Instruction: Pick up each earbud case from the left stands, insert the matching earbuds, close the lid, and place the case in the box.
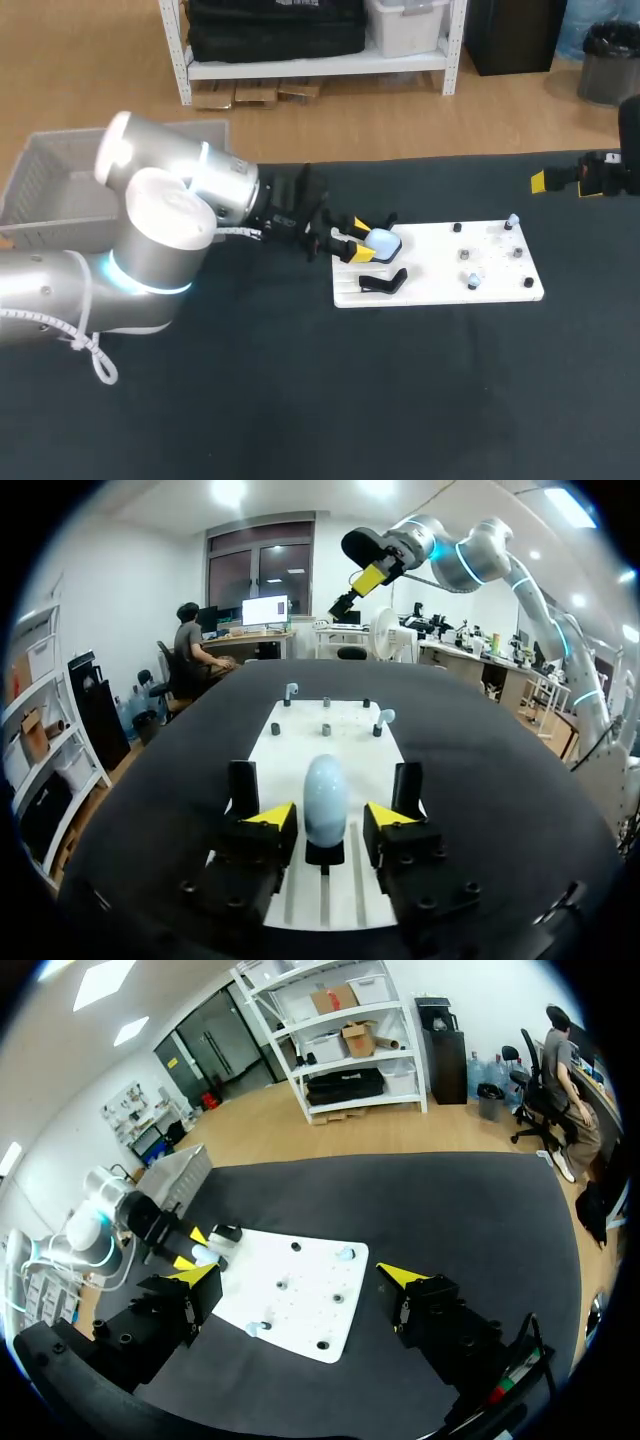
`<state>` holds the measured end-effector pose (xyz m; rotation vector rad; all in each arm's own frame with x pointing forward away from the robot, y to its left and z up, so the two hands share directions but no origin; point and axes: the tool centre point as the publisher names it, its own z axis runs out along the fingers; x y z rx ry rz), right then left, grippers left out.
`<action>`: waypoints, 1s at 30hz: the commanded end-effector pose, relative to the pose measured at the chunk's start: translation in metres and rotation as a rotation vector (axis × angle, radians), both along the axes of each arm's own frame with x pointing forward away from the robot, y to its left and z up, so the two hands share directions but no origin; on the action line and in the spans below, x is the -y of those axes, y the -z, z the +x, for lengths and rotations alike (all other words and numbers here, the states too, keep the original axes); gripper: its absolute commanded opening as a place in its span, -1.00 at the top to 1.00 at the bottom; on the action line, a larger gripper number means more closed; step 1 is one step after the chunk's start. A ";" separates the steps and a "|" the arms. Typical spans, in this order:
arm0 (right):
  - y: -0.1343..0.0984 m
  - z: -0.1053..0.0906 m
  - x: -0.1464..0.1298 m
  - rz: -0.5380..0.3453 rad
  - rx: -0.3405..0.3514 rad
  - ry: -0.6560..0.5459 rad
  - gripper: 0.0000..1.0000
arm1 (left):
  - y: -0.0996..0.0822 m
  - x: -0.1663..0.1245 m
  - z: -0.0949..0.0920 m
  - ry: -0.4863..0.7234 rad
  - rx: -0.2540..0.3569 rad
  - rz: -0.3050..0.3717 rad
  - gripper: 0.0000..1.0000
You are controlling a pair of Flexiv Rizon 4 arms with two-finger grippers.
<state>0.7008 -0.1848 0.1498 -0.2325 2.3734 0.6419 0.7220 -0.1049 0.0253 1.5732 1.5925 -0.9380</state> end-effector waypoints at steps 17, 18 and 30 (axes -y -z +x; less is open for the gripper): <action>0.000 0.001 0.001 0.003 0.000 -0.004 -1.00 | 0.005 0.001 0.007 0.016 -0.002 -0.012 0.18; 0.000 0.001 0.001 0.003 0.000 -0.004 -1.00 | 0.005 0.002 0.007 0.017 -0.002 -0.013 0.19; 0.000 0.001 0.001 0.003 0.000 -0.004 -1.00 | 0.012 0.006 0.006 0.013 -0.017 -0.023 0.17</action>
